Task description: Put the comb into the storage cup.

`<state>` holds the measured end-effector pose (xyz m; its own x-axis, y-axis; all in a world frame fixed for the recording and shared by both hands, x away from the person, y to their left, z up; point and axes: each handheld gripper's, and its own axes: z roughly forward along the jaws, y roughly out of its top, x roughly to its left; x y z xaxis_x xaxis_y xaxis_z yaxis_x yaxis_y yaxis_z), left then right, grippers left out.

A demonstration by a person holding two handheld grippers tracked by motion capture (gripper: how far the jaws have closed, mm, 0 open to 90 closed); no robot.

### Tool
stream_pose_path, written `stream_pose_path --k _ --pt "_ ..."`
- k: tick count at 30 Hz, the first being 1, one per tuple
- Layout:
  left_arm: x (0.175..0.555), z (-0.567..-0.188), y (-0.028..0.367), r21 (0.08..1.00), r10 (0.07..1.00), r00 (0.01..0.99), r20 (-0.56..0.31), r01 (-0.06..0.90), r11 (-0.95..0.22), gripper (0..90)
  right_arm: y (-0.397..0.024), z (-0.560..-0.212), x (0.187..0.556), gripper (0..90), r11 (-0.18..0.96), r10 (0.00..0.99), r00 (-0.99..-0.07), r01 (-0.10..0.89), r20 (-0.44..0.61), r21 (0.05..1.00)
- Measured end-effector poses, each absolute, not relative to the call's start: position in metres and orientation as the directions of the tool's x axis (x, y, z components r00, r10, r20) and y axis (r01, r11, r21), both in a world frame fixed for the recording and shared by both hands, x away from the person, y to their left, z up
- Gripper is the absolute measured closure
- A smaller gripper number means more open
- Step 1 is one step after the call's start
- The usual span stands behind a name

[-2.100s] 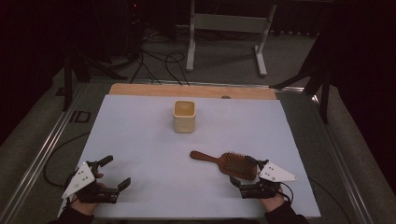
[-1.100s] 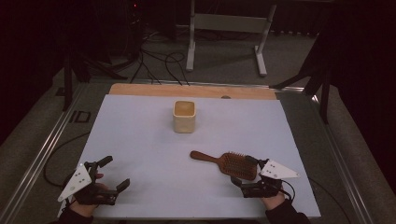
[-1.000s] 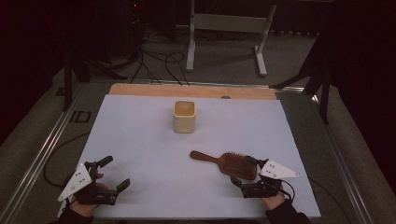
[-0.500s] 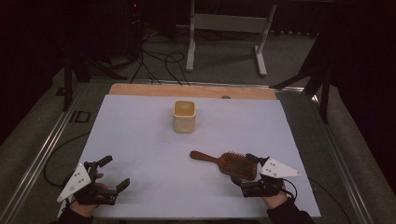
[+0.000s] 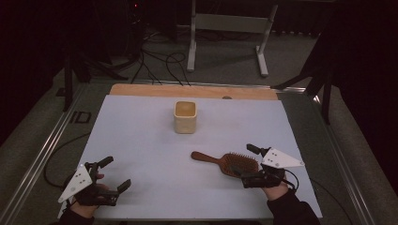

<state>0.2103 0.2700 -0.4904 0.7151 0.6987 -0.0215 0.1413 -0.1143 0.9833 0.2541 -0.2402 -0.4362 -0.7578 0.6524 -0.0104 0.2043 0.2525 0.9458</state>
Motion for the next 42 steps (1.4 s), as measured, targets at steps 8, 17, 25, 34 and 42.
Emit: stream_pose_path --k 8,17,25,34,42 --pt "0.21 -0.49 0.27 0.984 0.697 0.717 -0.019 0.137 -0.114 0.1 -0.23 -0.433 0.267 8.8 0.264 0.64 -0.768 0.222 0.001 0.939" --pt "0.21 -0.49 0.269 0.984 0.696 0.718 -0.018 0.137 -0.117 0.1 -0.209 -0.432 0.284 8.8 0.309 0.613 -0.79 0.239 0.0 0.92" --pt "0.209 -0.489 0.269 0.984 0.694 0.719 -0.017 0.137 -0.118 0.1 -0.194 -0.433 0.296 8.9 0.328 0.589 -0.808 0.268 0.026 0.906" --pt "0.209 -0.489 0.269 0.983 0.694 0.72 -0.017 0.137 -0.118 0.1 -0.183 -0.438 0.308 16.2 0.344 0.593 -0.804 0.312 0.053 0.885" --pt "0.209 -0.489 0.269 0.984 0.694 0.72 -0.015 0.135 -0.119 0.1 -0.17 -0.444 0.314 38.0 0.397 0.62 -0.784 0.34 0.024 0.852"
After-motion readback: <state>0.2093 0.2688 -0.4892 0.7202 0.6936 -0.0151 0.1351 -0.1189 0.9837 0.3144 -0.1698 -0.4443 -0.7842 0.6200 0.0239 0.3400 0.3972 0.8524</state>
